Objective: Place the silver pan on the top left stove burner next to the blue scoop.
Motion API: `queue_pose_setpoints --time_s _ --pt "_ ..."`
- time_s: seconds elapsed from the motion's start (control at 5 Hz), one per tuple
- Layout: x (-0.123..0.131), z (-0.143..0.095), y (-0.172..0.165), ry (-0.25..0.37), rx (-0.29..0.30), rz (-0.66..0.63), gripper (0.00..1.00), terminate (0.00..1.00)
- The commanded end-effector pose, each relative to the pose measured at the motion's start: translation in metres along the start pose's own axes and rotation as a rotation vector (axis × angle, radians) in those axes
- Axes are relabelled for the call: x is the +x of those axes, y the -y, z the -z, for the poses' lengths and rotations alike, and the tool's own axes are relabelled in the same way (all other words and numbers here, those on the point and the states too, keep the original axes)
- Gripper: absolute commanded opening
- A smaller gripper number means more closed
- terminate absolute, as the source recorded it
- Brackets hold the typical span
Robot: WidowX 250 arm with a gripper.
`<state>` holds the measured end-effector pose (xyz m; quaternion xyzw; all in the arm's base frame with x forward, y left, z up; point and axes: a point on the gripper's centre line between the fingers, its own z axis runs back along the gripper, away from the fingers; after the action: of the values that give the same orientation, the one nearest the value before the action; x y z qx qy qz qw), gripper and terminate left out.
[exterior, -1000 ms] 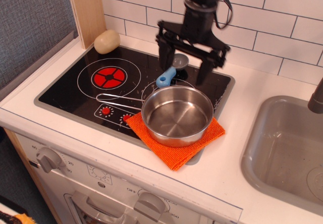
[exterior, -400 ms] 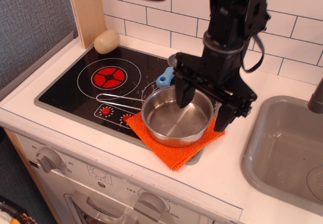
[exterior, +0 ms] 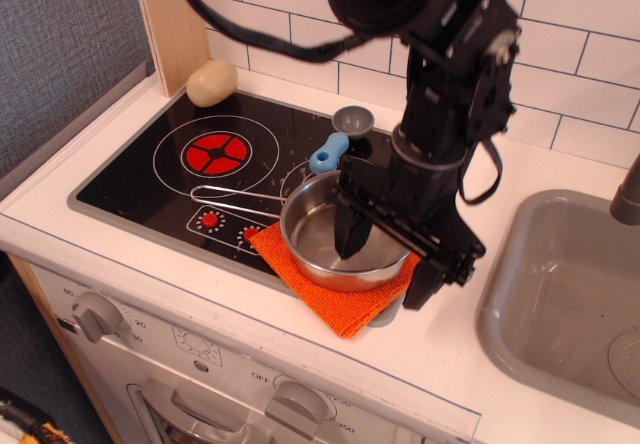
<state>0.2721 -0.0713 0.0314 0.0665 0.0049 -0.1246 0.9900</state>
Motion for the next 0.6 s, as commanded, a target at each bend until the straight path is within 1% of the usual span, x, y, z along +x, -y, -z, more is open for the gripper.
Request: queue_pose_setpoints --time_s 0.0,0.2,0.4 --pt "0.009 -0.006 -0.004 0.050 0.004 0.024 0.00 0.00" --pt "0.012 -0.013 -0.004 0.069 -0.001 0.030 0.00 0.00" --pt "0.016 -0.017 -0.008 0.092 0.021 0.038 0.00 0.00"
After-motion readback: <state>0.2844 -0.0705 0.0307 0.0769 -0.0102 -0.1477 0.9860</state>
